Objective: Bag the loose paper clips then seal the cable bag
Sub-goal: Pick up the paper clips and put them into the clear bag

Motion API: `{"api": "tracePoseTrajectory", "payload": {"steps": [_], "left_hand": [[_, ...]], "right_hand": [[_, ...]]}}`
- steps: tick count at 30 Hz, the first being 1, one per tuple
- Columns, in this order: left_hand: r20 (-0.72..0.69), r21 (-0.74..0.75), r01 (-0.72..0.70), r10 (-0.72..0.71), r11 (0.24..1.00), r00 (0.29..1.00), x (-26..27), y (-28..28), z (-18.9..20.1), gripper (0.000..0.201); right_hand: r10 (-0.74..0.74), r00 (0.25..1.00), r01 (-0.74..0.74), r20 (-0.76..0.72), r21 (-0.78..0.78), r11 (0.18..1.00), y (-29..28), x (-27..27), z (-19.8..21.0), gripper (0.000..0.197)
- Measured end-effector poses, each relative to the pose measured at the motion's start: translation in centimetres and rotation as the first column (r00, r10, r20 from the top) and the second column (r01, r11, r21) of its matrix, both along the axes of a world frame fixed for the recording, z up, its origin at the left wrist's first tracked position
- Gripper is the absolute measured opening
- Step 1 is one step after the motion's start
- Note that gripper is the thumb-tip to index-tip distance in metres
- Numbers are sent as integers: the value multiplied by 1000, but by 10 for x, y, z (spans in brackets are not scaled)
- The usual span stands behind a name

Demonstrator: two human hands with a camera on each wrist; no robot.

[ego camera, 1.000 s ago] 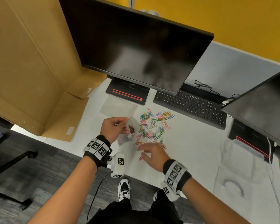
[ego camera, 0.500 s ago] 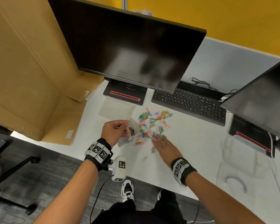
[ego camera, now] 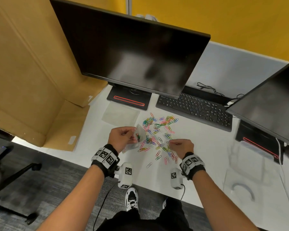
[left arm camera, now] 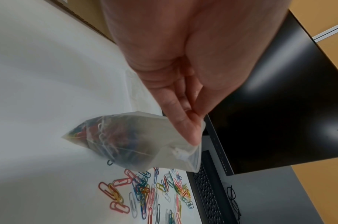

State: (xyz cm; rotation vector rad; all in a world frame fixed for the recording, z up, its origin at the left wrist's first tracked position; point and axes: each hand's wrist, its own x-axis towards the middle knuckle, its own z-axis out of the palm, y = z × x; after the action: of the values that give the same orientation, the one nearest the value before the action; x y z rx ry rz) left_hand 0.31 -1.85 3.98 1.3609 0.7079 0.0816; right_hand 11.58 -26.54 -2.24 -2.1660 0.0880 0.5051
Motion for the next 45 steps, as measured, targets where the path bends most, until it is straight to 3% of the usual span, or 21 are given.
{"api": "tracePoseTrajectory", "payload": {"steps": [2,4,6,8,10,12,14,16,19,22,24,26,28,29,31,33,35,38,41,43,45], "left_hand": [[3,-4,3,-3,1000,1000,1,-2,1,12],[-1,-9,4,-4,1000,1000,2,-4,1,11],[-10,-15,5,-5,1000,1000,5,-8,0,11],[-13,-15,6,-6,1000,1000,7,-11,-1,10],[-10,-17,18,-18,1000,1000,8,-14,-2,12],[-7,-35,19,-19,999,1000,8,-15,-3,11],[-17,-41,15,-16,999,1000,8,-17,-4,11],[-30,-49,6,-8,999,1000,8,-19,-6,12],[-36,-86,-14,11,996,999,10,-22,-9,12],[-30,-82,6,-8,997,1000,10,-23,-9,11],[-17,-101,-2,0,995,1000,9,-22,-7,10],[-12,-117,-14,13,993,1000,10,-20,-5,10],[-18,-106,-17,16,994,1000,10,-15,-4,10],[-17,-94,-16,14,995,1000,9,-12,-3,11],[-16,-70,-12,11,997,1000,9,-6,-4,13],[-14,-66,-14,13,998,1000,7,0,-4,14],[-10,-72,-10,10,997,1000,6,5,-6,14],[-10,-63,-8,8,998,1000,6,7,-8,14],[-4,-62,-14,14,998,1000,6,7,-7,14],[0,-56,-16,16,998,1000,5,7,-7,15],[-1,-48,-14,14,999,1000,5,8,-6,14]], "right_hand": [[-138,969,201,-205,329,923,8,-2,16,18],[-120,926,326,-359,594,735,25,-8,39,20],[-30,909,339,-416,696,633,47,-19,58,21],[40,905,310,-424,719,622,67,-30,65,21],[38,909,286,-415,687,669,82,-36,61,22],[37,945,175,-324,601,780,93,-38,55,29],[77,989,-23,-123,392,920,100,-38,54,36],[152,984,-165,89,168,972,105,-41,58,33],[280,917,-282,284,-34,959,108,-40,57,16],[512,832,-491,215,-145,859,104,-40,56,25],[575,786,-562,227,-126,818,97,-42,61,24],[504,818,-519,279,-21,854,84,-44,64,25],[317,917,-352,243,114,929,60,-43,63,27],[236,948,-261,211,98,960,44,-41,57,30],[181,982,-172,60,-131,976,10,-37,42,63],[180,969,-233,-171,-384,893,-16,-42,22,104],[184,962,-249,-200,-373,894,-22,-56,0,119],[191,981,-185,12,-191,964,-1,-69,-21,92],[128,990,-123,64,-80,989,31,-57,-27,66],[194,976,-182,95,-126,975,46,-44,-28,66],[366,914,-312,174,-274,910,55,-33,-29,69]]}}
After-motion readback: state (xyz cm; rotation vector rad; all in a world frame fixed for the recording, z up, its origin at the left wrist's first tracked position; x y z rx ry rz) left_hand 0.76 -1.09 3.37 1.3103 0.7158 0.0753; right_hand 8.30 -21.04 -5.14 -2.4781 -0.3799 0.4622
